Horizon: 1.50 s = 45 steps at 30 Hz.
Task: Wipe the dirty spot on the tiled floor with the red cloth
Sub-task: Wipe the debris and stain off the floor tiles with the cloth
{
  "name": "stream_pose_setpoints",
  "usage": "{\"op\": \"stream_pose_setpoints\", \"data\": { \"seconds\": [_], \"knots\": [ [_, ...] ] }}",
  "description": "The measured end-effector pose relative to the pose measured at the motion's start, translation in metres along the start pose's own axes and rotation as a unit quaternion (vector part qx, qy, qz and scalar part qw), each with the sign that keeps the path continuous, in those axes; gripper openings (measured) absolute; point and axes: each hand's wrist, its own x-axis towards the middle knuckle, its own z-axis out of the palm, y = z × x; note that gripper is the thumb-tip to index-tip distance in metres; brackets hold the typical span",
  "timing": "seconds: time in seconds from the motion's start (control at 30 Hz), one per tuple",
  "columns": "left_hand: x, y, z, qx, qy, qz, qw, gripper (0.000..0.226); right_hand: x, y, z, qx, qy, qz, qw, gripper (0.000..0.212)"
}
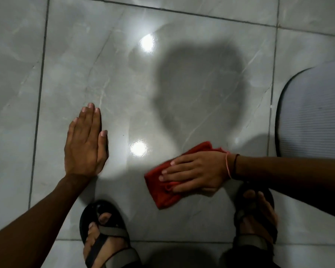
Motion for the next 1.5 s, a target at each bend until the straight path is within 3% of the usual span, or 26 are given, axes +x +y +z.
{"op": "stream_pose_setpoints", "data": {
  "seconds": [0.03,0.1,0.17,0.23,0.27,0.37,0.4,0.43,0.47,0.5,0.6,0.63,0.7,0.8,0.9,0.93,1.0,1.07,1.1,1.13,1.17,1.27,1.33,1.4,1.43,1.5],
  "knots": [
    [0.000,0.000,0.000,0.001,-0.003,-0.005,1.000,0.059,-0.010,0.009,-0.002,-0.004,-0.026,-0.033,0.999,0.050],
    [-0.001,-0.001,-0.001,0.001,-0.007,-0.006,1.000,0.060,-0.032,0.038,-0.011,-0.018,-0.024,0.015,0.999,0.054],
    [-0.001,-0.001,-0.001,-0.001,-0.008,-0.002,1.000,0.060,-0.063,0.074,-0.029,-0.074,-0.001,0.140,0.987,0.061],
    [-0.001,-0.001,-0.001,-0.001,-0.001,-0.004,1.000,0.059,-0.086,0.107,-0.051,-0.101,0.077,0.325,0.937,0.056],
    [-0.002,-0.001,0.000,0.000,0.002,-0.003,1.000,0.059,-0.085,0.121,-0.059,-0.100,0.142,0.432,0.885,0.054],
    [-0.001,-0.001,0.001,0.005,0.001,0.000,1.000,0.059,-0.014,0.139,-0.068,-0.050,0.302,0.699,0.646,0.054],
    [-0.002,-0.001,0.000,0.004,-0.002,0.000,1.000,0.059,0.017,0.136,-0.066,-0.039,0.323,0.735,0.596,0.054],
    [-0.001,-0.001,0.001,0.003,0.000,-0.001,1.000,0.059,0.046,0.129,-0.062,-0.039,0.333,0.742,0.580,0.054],
    [-0.001,0.000,0.001,0.003,0.003,-0.001,1.000,0.058,0.069,0.115,-0.054,-0.050,0.333,0.724,0.602,0.054],
    [0.000,0.000,0.001,0.003,0.004,-0.001,1.000,0.058,0.087,0.093,-0.043,-0.063,0.321,0.679,0.657,0.054],
    [0.000,-0.001,-0.001,0.006,-0.001,-0.004,1.000,0.059,0.095,-0.001,-0.004,-0.026,0.157,0.404,0.901,0.056],
    [0.000,0.000,-0.003,0.005,-0.006,-0.007,1.000,0.059,0.082,-0.021,0.004,-0.007,0.094,0.300,0.949,0.056],
    [0.001,0.001,-0.005,0.005,-0.015,-0.014,1.000,0.059,0.048,-0.025,0.010,-0.007,0.040,0.161,0.986,0.057],
    [0.003,0.004,-0.007,0.001,-0.016,-0.019,1.000,0.060,0.010,0.014,0.000,-0.024,0.048,0.145,0.988,0.054],
    [0.001,0.005,-0.006,-0.003,-0.019,-0.024,1.000,0.060,-0.013,0.069,-0.027,-0.041,0.118,0.342,0.931,0.054],
    [0.001,0.004,-0.005,-0.003,-0.017,-0.022,1.000,0.060,-0.010,0.089,-0.037,-0.041,0.163,0.438,0.883,0.056],
    [0.001,0.004,-0.005,0.001,-0.016,-0.020,1.000,0.059,0.023,0.125,-0.057,-0.042,0.256,0.617,0.743,0.056],
    [0.002,0.004,-0.005,0.002,-0.018,-0.023,1.000,0.059,0.080,0.154,-0.072,-0.025,0.297,0.735,0.609,0.058],
    [0.002,0.005,-0.005,0.001,-0.019,-0.022,1.000,0.059,0.109,0.164,-0.078,-0.013,0.301,0.762,0.573,0.060],
    [0.002,0.005,-0.005,0.001,-0.022,-0.020,1.000,0.060,0.136,0.171,-0.083,-0.003,0.293,0.762,0.577,0.064],
    [0.002,0.005,-0.005,0.002,-0.023,-0.018,1.000,0.060,0.160,0.175,-0.086,-0.004,0.269,0.732,0.625,0.067],
    [0.002,0.004,-0.005,0.004,-0.027,-0.013,1.000,0.061,0.194,0.172,-0.087,-0.049,0.140,0.532,0.834,0.067],
    [0.002,0.004,-0.005,0.005,-0.022,-0.008,1.000,0.061,0.174,0.180,-0.091,-0.048,0.099,0.441,0.891,0.065],
    [0.001,0.004,-0.004,0.007,-0.017,-0.003,1.000,0.060,0.136,0.188,-0.101,-0.037,0.129,0.465,0.875,0.065],
    [0.000,0.003,-0.004,0.007,-0.016,0.000,1.000,0.060,0.110,0.193,-0.105,-0.031,0.162,0.522,0.837,0.067],
    [0.000,0.002,-0.003,0.010,-0.014,0.001,1.000,0.060,0.052,0.195,-0.108,-0.027,0.230,0.657,0.717,0.071]
  ]
}}
